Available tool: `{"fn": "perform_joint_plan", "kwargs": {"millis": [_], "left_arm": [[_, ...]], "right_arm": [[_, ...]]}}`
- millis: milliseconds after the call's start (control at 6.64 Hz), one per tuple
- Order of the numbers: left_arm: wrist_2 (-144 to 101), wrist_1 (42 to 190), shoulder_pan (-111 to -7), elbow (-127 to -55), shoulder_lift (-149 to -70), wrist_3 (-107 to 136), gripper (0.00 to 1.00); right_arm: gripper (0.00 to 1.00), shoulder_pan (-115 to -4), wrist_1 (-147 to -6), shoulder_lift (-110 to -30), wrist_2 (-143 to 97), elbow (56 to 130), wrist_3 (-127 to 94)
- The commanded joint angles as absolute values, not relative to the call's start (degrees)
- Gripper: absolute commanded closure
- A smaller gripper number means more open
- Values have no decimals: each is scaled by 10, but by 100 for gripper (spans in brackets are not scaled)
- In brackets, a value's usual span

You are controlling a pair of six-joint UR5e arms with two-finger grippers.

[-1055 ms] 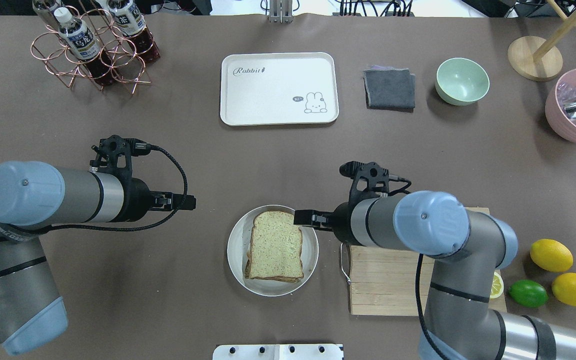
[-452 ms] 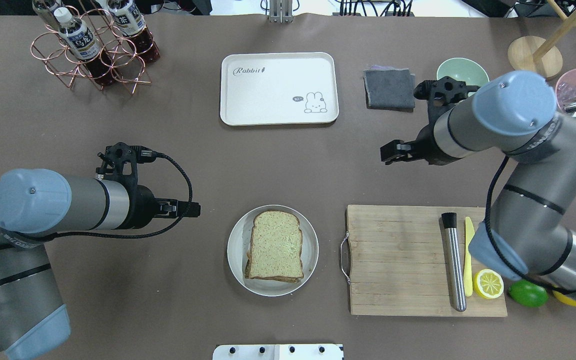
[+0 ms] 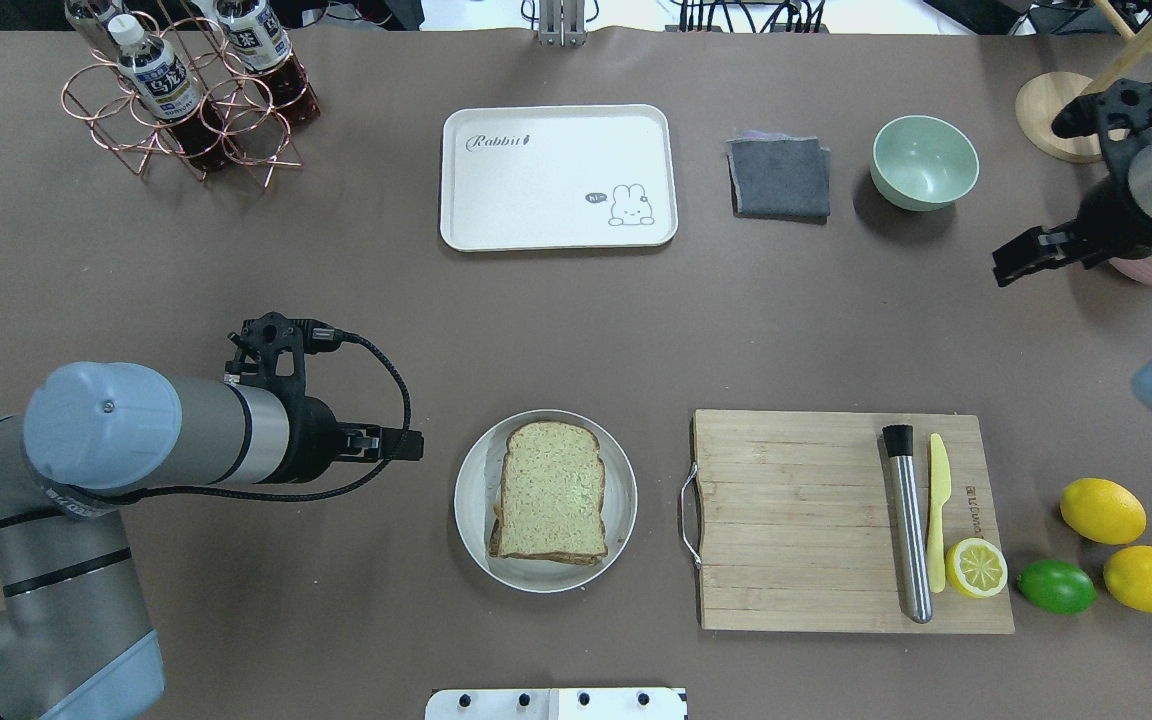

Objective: Make sandwich and place on tray

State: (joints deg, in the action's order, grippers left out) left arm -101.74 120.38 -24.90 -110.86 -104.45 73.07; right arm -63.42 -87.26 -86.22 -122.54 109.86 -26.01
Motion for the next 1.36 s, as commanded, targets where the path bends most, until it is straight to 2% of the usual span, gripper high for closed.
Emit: {"fn": "perform_joint_plan", "kwargs": {"millis": [0,151,452,603,753,904,1205], "left_arm": [[-1019,1203,-231,-1078,-1081,761,2],[-1020,1205,-230,-1069,-1083,760,2],[-1020,1208,-230,-1041,-1113,755,3],[-1020,1216,-217,-1041,-1110,755,27],[-1020,1232,-213,-1035,-1107,756,43],[-1020,1250,-213,-1020,-1105,757,49],[-1020,1280,-210,-988,-1109,757,52]], "right_arm": [[0,-786,-910,-919,-1337,1028,-104],[0,-841,-936,-918,-1326,998,24],[0,-908,-1024,-911,-1291,991,117],[0,-919,-1025,-912,-1291,988,137],[0,-918,-1025,-911,-1290,986,138],[0,-918,-1025,-911,-1291,986,138],[0,-919,-1025,-912,-1291,986,138]]}}
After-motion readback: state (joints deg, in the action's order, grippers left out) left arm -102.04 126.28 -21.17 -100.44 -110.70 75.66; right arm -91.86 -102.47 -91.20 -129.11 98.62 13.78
